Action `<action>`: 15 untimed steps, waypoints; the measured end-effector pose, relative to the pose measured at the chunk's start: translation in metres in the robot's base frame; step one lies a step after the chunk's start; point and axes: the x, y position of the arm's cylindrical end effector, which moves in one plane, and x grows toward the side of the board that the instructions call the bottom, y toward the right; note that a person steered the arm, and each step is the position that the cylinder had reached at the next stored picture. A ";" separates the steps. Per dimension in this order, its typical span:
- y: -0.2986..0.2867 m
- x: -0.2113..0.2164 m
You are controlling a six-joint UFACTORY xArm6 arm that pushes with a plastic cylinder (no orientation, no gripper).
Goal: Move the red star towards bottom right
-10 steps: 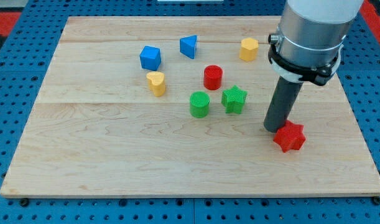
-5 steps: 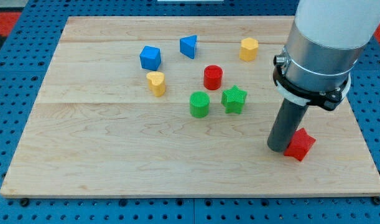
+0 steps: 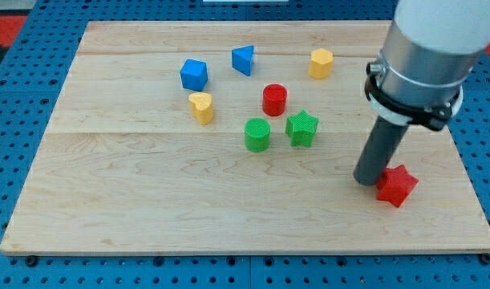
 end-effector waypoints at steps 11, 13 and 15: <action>0.019 0.000; 0.016 0.030; -0.005 0.041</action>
